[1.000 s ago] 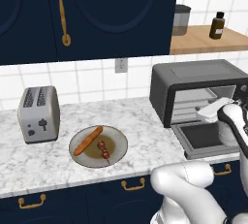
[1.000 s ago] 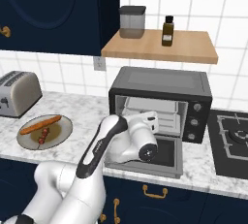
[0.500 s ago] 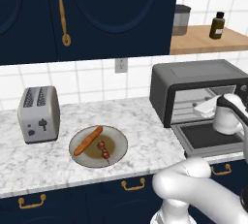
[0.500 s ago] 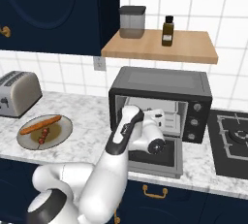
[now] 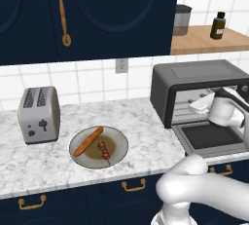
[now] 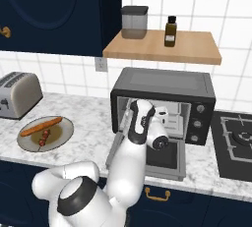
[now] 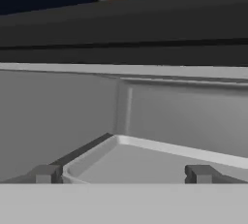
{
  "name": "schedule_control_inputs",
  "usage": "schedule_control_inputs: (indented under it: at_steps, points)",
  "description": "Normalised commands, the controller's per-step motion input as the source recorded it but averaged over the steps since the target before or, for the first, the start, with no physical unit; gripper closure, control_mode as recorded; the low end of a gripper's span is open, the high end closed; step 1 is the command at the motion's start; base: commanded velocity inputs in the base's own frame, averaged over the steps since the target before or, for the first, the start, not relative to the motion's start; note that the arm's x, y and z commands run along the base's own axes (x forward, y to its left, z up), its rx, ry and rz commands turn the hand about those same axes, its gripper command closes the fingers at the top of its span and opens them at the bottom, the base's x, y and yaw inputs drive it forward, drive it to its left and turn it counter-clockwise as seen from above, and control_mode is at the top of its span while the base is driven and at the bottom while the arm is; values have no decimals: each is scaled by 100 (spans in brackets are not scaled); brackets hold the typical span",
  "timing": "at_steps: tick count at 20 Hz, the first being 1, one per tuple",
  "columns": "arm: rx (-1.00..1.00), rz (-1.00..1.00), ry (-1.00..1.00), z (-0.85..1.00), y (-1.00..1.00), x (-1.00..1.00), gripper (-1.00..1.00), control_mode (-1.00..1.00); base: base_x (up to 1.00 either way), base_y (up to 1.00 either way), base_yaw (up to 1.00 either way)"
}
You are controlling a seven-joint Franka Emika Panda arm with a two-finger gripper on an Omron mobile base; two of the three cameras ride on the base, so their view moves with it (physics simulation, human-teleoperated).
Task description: Pick up the kebab skewer and baguette bread, and place them inside the toaster oven. Close the toaster oven door and start by setting the timer.
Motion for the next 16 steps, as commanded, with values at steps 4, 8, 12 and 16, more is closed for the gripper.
schedule_control_inputs:
  at_steps: [4, 8, 12, 16]
  points:
    - [0, 0, 0, -19, 0, 28, -100, -100, 0, 0, 0]
    - [0, 0, 0, -4, -1, 38, -100, -100, 0, 0, 0]
    - [0, 0, 0, -23, -2, 30, -100, -100, 0, 0, 0]
    - [0, 0, 0, -24, -2, 42, -100, -100, 0, 0, 0]
